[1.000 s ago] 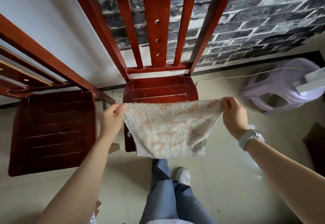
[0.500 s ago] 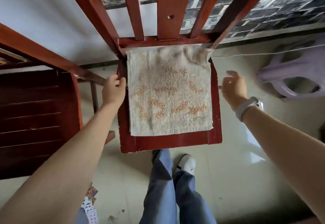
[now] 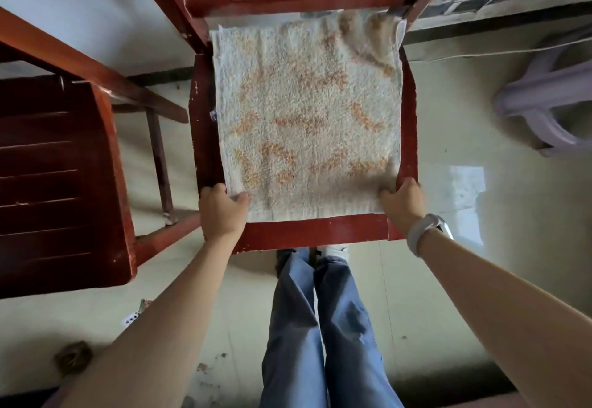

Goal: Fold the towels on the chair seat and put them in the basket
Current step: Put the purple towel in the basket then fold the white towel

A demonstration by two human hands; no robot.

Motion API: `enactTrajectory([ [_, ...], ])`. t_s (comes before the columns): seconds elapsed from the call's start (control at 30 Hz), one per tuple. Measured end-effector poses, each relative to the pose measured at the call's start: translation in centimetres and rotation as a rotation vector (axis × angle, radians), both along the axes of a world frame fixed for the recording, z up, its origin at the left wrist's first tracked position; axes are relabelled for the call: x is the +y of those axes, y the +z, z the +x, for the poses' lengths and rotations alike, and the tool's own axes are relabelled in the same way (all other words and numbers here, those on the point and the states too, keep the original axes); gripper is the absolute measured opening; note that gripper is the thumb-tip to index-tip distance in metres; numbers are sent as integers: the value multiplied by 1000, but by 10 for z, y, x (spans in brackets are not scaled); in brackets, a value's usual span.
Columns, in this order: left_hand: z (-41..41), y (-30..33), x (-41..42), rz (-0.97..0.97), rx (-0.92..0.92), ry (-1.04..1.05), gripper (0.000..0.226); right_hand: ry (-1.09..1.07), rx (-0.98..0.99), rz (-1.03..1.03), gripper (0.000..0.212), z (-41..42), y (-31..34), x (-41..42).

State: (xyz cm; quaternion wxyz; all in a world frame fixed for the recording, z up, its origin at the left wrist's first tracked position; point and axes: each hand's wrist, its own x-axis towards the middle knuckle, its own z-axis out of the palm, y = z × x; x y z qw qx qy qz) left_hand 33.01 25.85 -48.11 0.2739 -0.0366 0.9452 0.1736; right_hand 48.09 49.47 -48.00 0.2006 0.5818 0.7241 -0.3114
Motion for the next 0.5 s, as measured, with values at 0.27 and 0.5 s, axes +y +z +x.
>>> enactTrajectory([
  [0.27,48,19,-26,62,-53,147,15,-150,-3,-30,15,49,14,-19],
  [0.5,36,45,-27,442,-281,627,8,-274,281,-80,16,45,43,-9],
])
